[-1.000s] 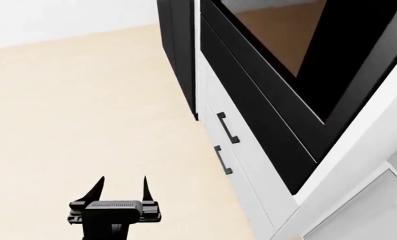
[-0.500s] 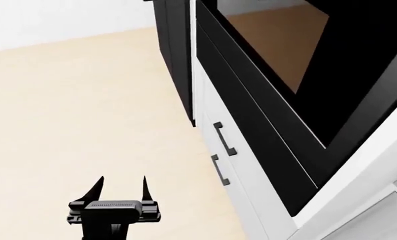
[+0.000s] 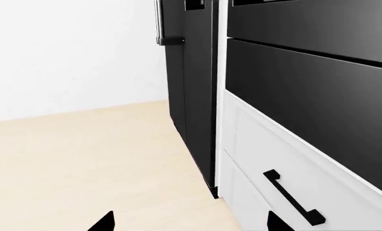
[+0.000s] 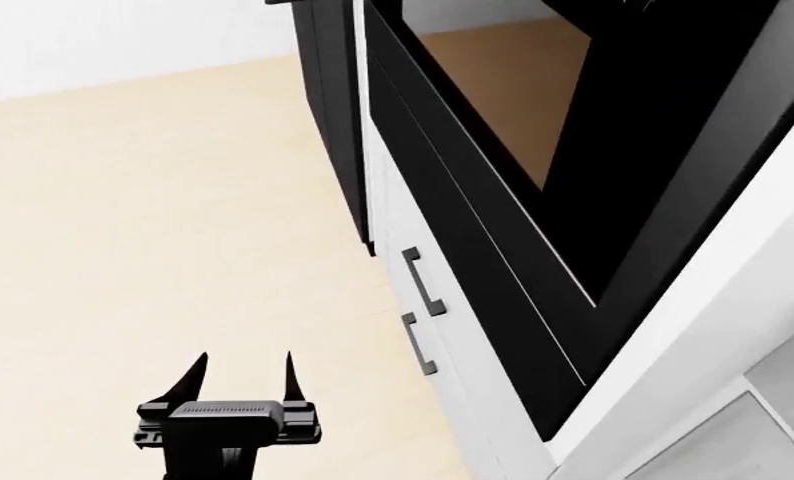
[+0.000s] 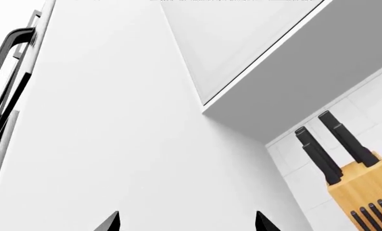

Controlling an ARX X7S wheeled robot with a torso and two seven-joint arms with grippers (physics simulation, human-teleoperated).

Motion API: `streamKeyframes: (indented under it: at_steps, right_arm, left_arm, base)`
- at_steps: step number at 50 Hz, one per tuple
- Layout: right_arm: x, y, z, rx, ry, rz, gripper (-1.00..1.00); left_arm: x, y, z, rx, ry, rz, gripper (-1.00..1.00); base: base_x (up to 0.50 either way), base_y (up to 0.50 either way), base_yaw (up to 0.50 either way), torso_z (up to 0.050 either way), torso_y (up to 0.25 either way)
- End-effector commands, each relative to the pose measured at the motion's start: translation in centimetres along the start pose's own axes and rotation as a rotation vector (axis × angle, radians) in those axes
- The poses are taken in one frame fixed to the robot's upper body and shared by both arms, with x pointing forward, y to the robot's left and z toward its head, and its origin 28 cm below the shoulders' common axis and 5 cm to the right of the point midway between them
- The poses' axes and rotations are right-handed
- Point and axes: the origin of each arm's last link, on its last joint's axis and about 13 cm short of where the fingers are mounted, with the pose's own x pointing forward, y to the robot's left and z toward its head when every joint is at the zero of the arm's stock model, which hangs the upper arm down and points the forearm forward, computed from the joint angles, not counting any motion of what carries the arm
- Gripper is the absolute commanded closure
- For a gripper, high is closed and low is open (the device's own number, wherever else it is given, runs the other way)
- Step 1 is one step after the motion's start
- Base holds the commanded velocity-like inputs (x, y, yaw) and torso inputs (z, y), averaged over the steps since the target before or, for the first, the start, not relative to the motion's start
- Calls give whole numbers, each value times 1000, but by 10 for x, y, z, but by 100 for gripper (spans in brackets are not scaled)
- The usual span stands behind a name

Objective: Open the oven door

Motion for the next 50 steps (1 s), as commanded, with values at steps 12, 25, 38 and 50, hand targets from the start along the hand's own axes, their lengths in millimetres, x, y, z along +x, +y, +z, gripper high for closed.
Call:
streamKeyframes:
  at_steps: [12,25,38,50]
  right_arm:
    - [-1,0,1,-2,-13,-1,-100]
    - [-1,0,3,2,-30,5,-100]
    - [0,0,2,2,-33,10,-100]
    - [1,0,2,1,-39,12,-100]
  left_arm:
    - [0,2,1,4,-11,5,-100]
    - [10,9,20,173,-132,-28,-100]
    - [24,19,43,343,-250,-49,-100]
    - [34,22,57,459,-320,-109,-100]
  base:
    - [0,0,0,0,0]
    - [0,0,0,0,0]
    - [0,0,0,0,0]
    - [0,0,0,0,0]
